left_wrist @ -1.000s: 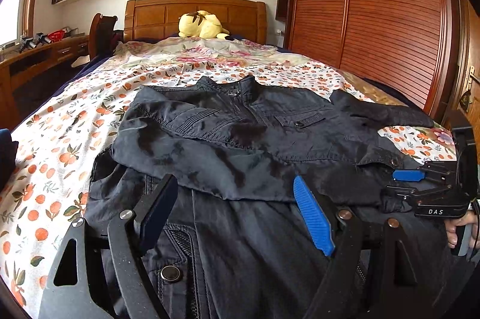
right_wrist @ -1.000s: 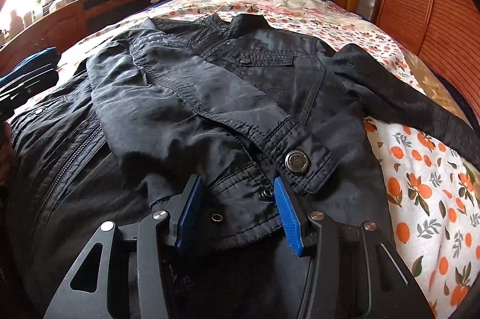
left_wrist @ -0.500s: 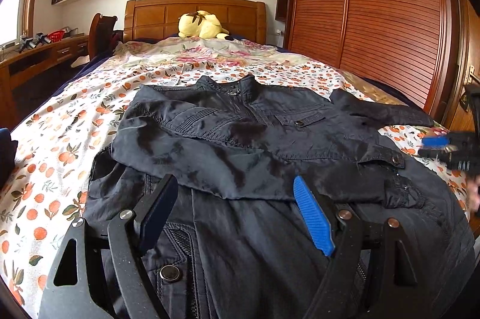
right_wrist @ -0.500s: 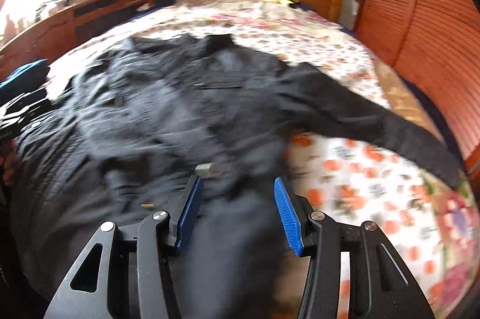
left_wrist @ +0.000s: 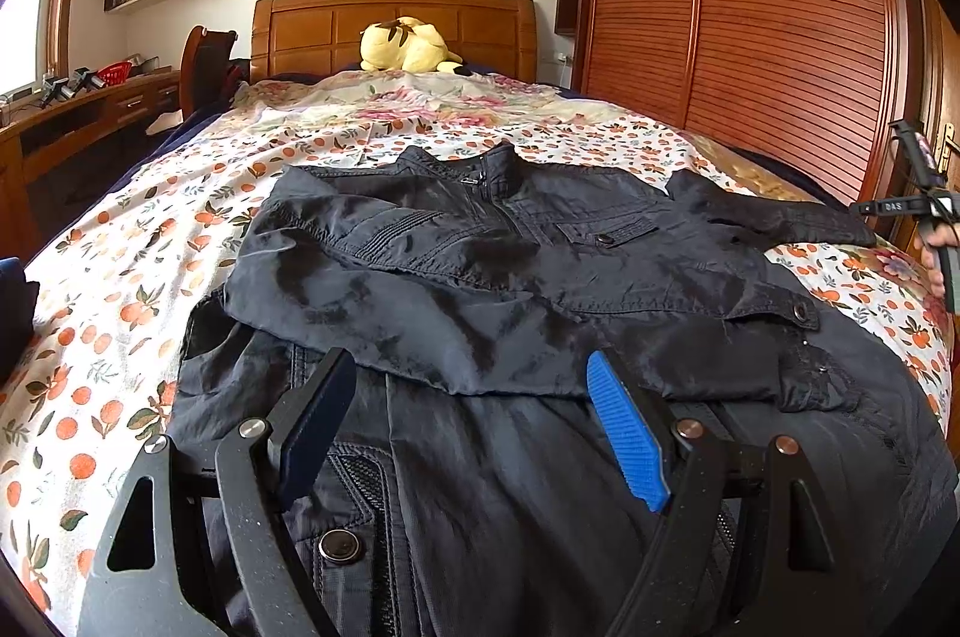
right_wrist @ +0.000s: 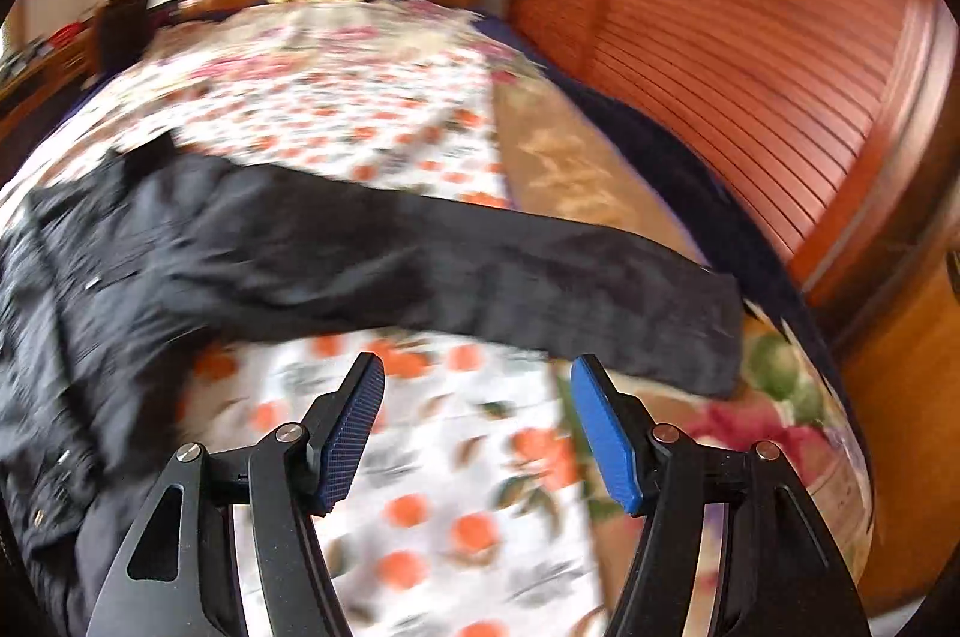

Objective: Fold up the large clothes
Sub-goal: 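Reach the right gripper to the other sleeve cuff and grasp it, then lift the sleeve with the right gripper and lay it across the jacket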

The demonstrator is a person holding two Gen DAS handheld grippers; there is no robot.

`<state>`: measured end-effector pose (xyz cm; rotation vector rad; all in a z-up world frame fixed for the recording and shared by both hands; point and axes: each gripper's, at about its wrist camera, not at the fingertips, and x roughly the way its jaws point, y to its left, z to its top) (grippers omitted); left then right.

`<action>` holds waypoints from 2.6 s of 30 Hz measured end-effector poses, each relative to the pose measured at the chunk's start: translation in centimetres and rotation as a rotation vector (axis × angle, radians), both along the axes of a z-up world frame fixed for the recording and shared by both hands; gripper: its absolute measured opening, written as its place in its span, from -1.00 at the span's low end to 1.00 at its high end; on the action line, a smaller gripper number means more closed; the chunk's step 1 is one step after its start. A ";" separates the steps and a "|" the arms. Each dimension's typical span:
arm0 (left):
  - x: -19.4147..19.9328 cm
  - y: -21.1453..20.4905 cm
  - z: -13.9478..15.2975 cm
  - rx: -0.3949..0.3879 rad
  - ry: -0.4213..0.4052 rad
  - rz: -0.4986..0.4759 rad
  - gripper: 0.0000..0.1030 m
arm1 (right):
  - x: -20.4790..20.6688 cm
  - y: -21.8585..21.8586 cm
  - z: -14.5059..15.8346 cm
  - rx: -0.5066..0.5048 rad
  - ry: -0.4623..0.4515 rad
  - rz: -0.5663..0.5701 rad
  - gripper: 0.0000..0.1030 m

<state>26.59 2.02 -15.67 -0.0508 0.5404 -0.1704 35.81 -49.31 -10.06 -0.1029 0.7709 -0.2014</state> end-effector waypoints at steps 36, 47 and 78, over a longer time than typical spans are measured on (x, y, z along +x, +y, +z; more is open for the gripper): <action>0.5 0.0 -0.5 0.002 0.015 0.001 0.56 | 8.8 -9.0 -3.8 0.050 0.145 -0.209 -0.72; 0.3 0.1 -0.3 -0.006 0.004 0.003 0.56 | 5.5 0.1 8.7 -0.060 -0.147 -0.003 -0.75; -2.9 3.2 1.6 -0.036 -0.046 0.028 0.56 | -6.4 26.0 16.7 -0.062 -0.287 0.734 -0.75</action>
